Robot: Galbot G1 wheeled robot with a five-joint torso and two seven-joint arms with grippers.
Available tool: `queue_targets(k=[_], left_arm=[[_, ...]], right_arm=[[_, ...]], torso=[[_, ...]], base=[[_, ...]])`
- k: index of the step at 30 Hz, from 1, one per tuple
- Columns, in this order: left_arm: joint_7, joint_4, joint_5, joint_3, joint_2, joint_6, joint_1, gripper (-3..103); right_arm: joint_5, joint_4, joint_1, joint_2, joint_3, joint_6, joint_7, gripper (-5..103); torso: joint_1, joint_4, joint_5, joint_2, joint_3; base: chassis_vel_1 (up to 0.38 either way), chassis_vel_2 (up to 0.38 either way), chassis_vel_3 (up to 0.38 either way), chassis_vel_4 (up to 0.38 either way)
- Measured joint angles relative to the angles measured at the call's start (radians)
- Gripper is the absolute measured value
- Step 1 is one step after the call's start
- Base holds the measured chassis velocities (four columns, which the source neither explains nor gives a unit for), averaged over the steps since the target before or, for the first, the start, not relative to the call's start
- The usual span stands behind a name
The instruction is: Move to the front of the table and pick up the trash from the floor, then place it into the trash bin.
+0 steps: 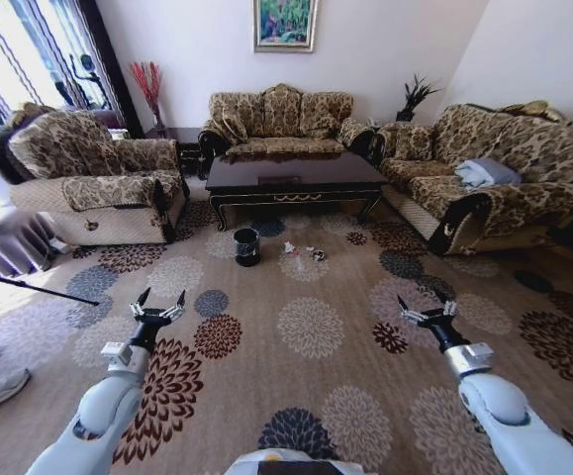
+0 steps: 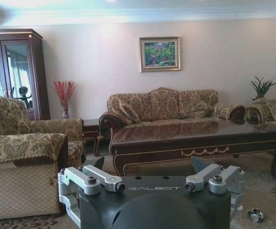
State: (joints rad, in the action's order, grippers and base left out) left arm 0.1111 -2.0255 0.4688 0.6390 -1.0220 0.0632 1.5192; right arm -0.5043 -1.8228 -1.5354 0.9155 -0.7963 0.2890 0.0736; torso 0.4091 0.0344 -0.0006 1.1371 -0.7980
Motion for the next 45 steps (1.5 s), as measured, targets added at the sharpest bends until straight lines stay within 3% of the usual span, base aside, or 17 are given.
queue_targets(k=[6, 7, 12, 22, 42, 45], left_arm=[[0.004, 0.009, 0.001, -0.019, 0.003, -0.009, -0.016, 100], [0.003, 0.017, -0.001, -0.026, -0.003, -0.009, -0.018, 100], [0.002, 0.036, -0.005, -0.032, -0.018, -0.007, -0.013, 100], [0.026, 0.063, -0.009, -0.033, -0.035, -0.022, -0.023, 100], [0.022, 0.064, -0.034, -0.035, -0.053, -0.021, 0.003, 100], [0.008, 0.054, -0.036, -0.044, -0.06, -0.038, 0.007, 100]], right_arm=[[-0.009, -0.02, -0.003, 0.001, 0.007, 0.003, 0.004, 100], [0.0, -0.023, 0.003, 0.004, 0.034, 0.019, 0.017, 100], [0.036, 0.079, 0.016, 0.038, 0.08, 0.058, 0.036, 100], [-0.012, 0.011, 0.043, 0.004, 0.035, 0.044, -0.024, 100], [0.017, 0.023, 0.049, 0.023, 0.043, 0.108, -0.028, 100], [0.015, 0.021, 0.05, 0.02, 0.041, 0.111, -0.039, 100]], torso=[[0.0, 0.0006, 0.0007, 0.0, 0.0], [0.0, -0.0001, -0.0002, 0.0, 0.0], [0.0, 0.0002, 0.0011, 0.0, 0.0], [0.0, -0.0001, 0.0002, 0.0, 0.0], [0.0, 0.0001, 0.0006, -0.002, 0.001], [-0.008, 0.0002, 0.0006, -0.018, 0.01]], base=[[0.0, 0.0, 0.0, 0.0], [0.0, 0.0, 0.0, 0.0], [0.0, 0.0, 0.0, 0.0], [0.0, 0.0, 0.0, 0.0], [0.0, 0.0, 0.0, 0.0], [0.0, 0.0, 0.0, 0.0]])
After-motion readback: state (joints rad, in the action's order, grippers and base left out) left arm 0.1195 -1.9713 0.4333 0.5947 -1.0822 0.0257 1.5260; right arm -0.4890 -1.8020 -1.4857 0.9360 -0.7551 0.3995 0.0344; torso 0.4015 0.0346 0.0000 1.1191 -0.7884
